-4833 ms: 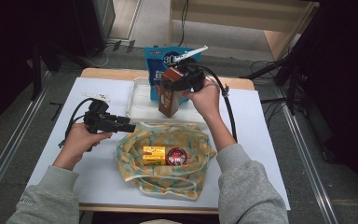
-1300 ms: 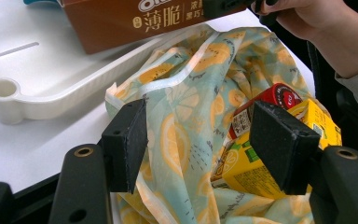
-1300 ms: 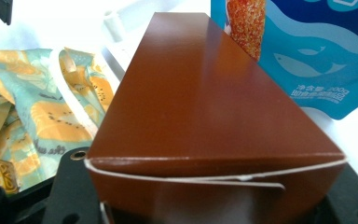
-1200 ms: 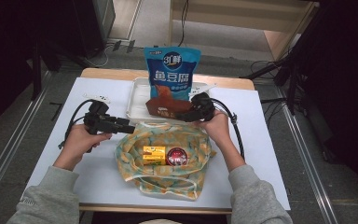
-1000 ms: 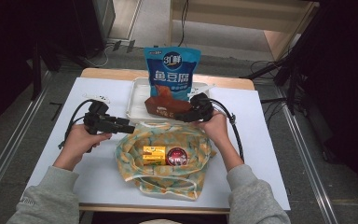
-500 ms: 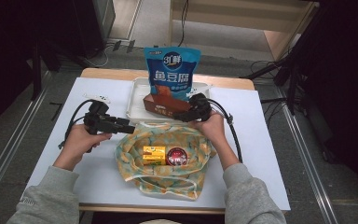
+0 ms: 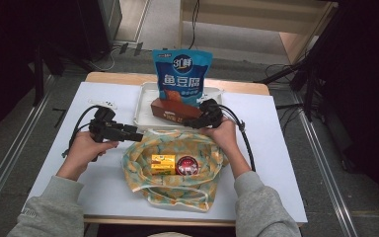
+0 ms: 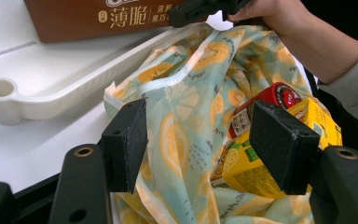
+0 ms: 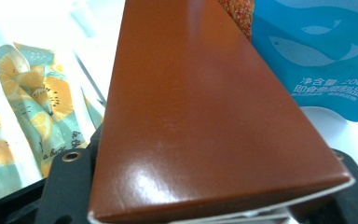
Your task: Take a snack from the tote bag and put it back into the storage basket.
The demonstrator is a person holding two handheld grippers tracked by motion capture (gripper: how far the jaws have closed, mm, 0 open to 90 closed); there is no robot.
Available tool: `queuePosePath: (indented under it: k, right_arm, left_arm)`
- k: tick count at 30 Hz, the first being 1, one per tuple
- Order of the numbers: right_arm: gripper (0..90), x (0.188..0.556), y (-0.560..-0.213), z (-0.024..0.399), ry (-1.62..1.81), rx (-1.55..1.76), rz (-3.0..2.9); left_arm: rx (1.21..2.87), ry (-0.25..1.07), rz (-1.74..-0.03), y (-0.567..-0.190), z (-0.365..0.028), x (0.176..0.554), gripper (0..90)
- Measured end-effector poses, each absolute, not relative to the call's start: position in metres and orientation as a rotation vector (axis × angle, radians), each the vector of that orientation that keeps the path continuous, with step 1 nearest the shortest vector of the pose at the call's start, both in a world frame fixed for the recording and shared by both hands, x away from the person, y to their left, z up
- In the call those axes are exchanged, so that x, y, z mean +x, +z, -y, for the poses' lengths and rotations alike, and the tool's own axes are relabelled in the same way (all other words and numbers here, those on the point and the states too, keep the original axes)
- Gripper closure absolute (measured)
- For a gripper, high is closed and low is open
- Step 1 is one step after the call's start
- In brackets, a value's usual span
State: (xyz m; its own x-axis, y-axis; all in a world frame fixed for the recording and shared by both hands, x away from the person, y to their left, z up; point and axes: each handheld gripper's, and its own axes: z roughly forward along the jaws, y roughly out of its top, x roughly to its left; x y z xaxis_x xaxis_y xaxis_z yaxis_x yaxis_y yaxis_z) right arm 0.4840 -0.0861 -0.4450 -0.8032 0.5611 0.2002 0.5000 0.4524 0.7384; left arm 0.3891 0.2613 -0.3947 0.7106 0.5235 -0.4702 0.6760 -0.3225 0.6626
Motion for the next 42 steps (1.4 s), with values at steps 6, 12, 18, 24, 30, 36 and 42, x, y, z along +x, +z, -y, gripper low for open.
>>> queuePosePath:
  k: [6, 12, 18, 24, 30, 36, 42]
  right_arm:
    - [36.3, 0.488, -0.448, 0.086, 1.283, 0.965, -2.626]
    - [35.6, 0.489, -0.449, 0.085, 1.281, 0.977, -2.634]
    - [32.1, 0.491, -0.449, 0.085, 1.266, 0.978, -2.618]
    - [25.1, 0.492, -0.448, 0.087, 1.244, 1.005, -2.619]
    - [22.6, 0.491, -0.443, 0.092, 1.241, 1.015, -2.582]
    - [24.1, 0.487, -0.431, 0.098, 1.282, 1.018, -2.539]
    - [28.9, 0.48, -0.422, 0.095, 1.282, 0.995, -2.544]
  left_arm:
    - [2.005, -0.215, -0.914, -0.395, -0.261, 0.39, 37.3]
    - [2.006, -0.215, -0.91, -0.396, -0.26, 0.39, 37.3]
    - [2.007, -0.214, -0.91, -0.396, -0.26, 0.389, 37.3]
    - [2.006, -0.215, -0.914, -0.396, -0.261, 0.389, 37.3]
    - [2.009, -0.213, -0.91, -0.396, -0.26, 0.389, 37.3]
    - [1.998, -0.205, -0.914, -0.395, -0.261, 0.389, 37.3]
    - [2.006, -0.207, -0.913, -0.394, -0.261, 0.389, 37.3]
